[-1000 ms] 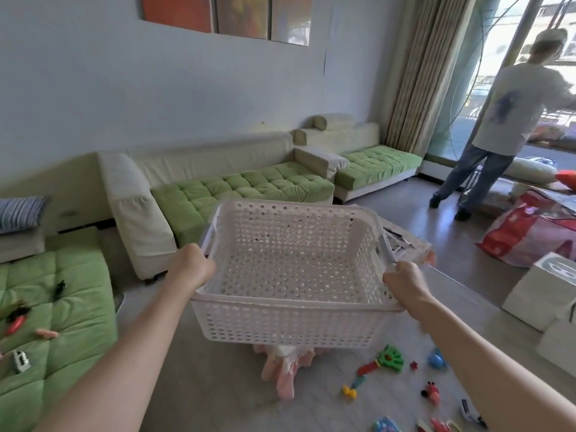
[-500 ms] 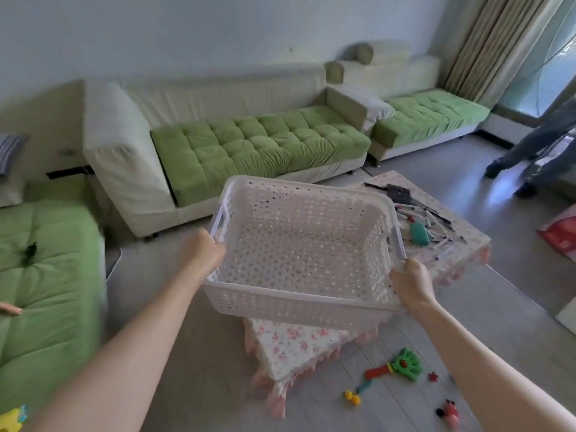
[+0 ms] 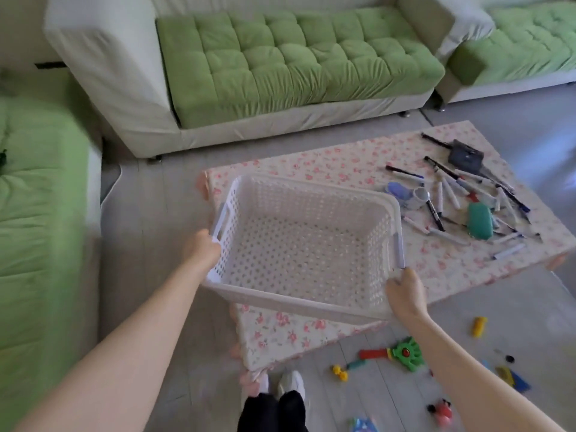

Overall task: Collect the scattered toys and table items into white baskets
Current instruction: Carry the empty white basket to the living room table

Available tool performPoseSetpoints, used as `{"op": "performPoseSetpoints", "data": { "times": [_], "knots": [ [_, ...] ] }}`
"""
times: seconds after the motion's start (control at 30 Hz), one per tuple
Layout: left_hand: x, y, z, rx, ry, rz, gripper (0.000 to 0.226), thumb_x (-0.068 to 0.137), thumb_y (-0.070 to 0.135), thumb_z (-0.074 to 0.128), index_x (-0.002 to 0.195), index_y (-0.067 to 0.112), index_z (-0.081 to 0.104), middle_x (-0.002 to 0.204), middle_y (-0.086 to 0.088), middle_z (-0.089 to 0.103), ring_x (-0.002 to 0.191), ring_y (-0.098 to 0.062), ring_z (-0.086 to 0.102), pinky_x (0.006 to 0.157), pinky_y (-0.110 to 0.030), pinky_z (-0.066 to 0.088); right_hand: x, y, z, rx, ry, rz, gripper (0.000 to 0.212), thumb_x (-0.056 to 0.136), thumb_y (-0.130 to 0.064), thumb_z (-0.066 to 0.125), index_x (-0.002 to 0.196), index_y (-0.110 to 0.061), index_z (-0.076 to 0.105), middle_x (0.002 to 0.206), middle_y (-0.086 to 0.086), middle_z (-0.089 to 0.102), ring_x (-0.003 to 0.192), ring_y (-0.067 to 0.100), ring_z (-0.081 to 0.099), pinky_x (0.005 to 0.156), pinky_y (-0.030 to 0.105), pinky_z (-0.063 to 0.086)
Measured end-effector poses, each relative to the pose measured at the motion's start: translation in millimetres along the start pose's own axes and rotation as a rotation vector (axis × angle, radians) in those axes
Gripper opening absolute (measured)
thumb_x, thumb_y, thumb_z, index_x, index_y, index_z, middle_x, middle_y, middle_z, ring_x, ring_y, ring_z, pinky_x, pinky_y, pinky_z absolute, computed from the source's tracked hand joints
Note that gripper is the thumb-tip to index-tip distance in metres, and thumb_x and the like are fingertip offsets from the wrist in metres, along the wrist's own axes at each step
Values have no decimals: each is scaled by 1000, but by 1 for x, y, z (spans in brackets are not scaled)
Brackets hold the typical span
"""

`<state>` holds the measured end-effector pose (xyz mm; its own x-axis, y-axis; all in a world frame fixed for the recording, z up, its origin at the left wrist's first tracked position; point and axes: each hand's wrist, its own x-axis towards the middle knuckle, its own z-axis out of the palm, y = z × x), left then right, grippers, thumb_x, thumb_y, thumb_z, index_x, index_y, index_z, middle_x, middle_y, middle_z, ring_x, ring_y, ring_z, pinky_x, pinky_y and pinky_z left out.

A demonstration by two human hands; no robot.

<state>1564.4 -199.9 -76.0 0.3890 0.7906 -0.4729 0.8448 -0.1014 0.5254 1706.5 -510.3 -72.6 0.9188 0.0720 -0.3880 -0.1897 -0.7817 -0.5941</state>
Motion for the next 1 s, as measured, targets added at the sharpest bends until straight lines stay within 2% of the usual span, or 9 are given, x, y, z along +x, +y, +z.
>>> {"op": "performPoseSetpoints", "data": {
  "times": [0.2,0.27,0.5,0.63,0.7,0.8,0.83,0.9,1.0],
  "knots": [
    [36,-30,49,30,1,-22,16,89,7,43,100,2,53,105,-24,59,86,-36,57,66,-35,42,33,34,52,-23,-56,61,6,90,2,39,93,-3,37,70,5,36,56,14,32,47,27,25],
    [44,-38,63,38,-4,-30,13,90,7,42,97,2,52,107,-24,57,89,-36,56,69,-37,44,40,46,66,-39,-65,76,6,91,-1,40,95,-4,37,70,4,36,56,14,33,47,26,26],
    [50,-61,86,31,-58,-42,34,94,9,40,127,0,45,125,-21,52,107,-38,53,85,-41,45,49,68,85,-55,-103,138,8,89,-4,44,97,-5,41,71,2,40,58,13,37,48,26,26],
    [48,-69,86,23,-140,-28,31,93,12,44,123,3,45,119,-17,55,85,-28,52,65,-30,39,50,72,87,-77,-174,213,6,88,-5,47,93,-3,45,74,6,44,58,14,37,49,26,29],
    [43,-64,84,88,-163,-34,38,93,15,46,129,3,39,123,-17,53,84,-28,52,64,-30,38,49,69,84,-111,-210,235,14,88,-7,48,100,-2,48,78,8,47,59,15,39,50,26,31],
    [20,-47,76,122,-58,33,49,94,15,47,138,3,31,133,-16,48,107,-32,54,81,-37,46,45,54,73,-192,-253,189,42,89,-7,47,130,-3,40,88,8,54,64,16,46,52,25,34],
    [9,-41,74,68,1,90,45,93,14,47,136,3,36,131,-15,50,111,-32,54,87,-38,47,44,48,70,-220,-251,160,48,90,-7,46,137,-5,34,104,11,57,70,17,50,55,25,35],
    [-22,-32,67,-66,62,183,27,93,14,48,118,5,54,113,-8,61,98,-22,59,80,-26,47,42,29,60,-273,-232,81,53,93,-8,45,143,-8,27,134,15,48,80,20,52,57,22,35],
    [-62,-27,70,-233,-227,-11,17,93,20,50,87,9,62,78,0,65,62,-7,60,57,-13,47,51,-3,53,-326,-208,-69,49,95,-11,42,142,-12,29,136,15,47,61,9,50,45,22,38]
  ]
}}
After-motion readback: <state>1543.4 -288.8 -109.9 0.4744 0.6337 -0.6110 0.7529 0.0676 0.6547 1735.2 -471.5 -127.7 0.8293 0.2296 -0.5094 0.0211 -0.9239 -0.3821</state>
